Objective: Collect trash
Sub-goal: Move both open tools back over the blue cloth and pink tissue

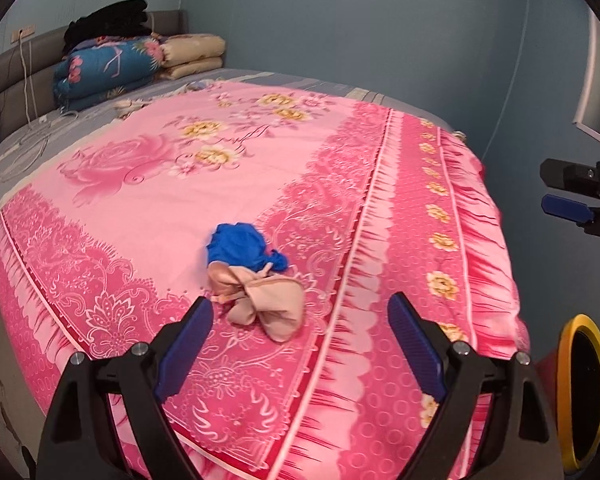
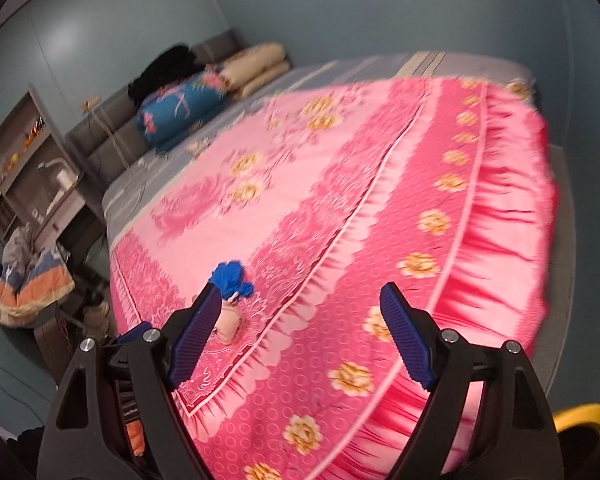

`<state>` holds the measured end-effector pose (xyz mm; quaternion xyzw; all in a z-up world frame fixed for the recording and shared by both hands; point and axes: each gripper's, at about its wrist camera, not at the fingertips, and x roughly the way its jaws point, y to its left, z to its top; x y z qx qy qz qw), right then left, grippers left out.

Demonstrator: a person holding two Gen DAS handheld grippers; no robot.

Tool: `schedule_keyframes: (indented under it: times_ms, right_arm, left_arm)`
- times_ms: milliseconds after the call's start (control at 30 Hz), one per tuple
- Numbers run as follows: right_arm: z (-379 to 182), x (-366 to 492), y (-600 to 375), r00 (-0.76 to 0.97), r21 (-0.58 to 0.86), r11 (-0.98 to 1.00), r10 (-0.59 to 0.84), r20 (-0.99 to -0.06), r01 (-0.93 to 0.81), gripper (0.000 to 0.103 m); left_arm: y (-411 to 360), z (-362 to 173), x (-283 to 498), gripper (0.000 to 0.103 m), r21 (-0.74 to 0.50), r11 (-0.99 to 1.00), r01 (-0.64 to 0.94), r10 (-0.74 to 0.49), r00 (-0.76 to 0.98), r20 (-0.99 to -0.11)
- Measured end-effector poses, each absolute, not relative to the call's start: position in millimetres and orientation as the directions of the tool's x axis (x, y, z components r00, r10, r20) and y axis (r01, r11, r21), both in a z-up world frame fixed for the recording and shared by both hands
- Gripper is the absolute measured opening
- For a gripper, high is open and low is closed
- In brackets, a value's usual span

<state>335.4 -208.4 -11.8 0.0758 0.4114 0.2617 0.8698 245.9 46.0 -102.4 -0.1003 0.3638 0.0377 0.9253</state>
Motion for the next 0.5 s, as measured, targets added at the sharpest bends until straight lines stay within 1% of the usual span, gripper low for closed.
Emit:
schedule_keyframes:
  times_ms: [33,200,367,500]
  right_arm:
    - [-18.7,347.8,-191.8,0.49,0.351,0.846,0.521,-0.699,-0.401,0.078]
    - [-42.7,380.0,-144.6,0.381,0.378,0.821,0.543,-0.748,-0.429,0.078]
    - [-67.8,408.7,-102.2,0.262,0.423,0.787,0.568,-0.78,-0.448,0.078]
    - [-89.0,428.7,-68.3,0.165,0.458,0.766,0.576,-0.801,-0.45,0.074]
  left_arm:
    - [49.3,-106.0,249.0,0.085,-0.165,0.975,-0.149,-0.005,0.727,-0.687]
    - [71.2,-129.4,266.6,0.085,-0.206,0.958,-0.198,-0.015,0.685,-0.728]
    - [91.0,-150.4,285.7,0.085,-0.269,0.929,-0.253,-0.044,0.648,-0.761]
    - [102.7,-162.8,295.8,0.085,-0.304,0.907,-0.291,-0.057,0.632,-0.773]
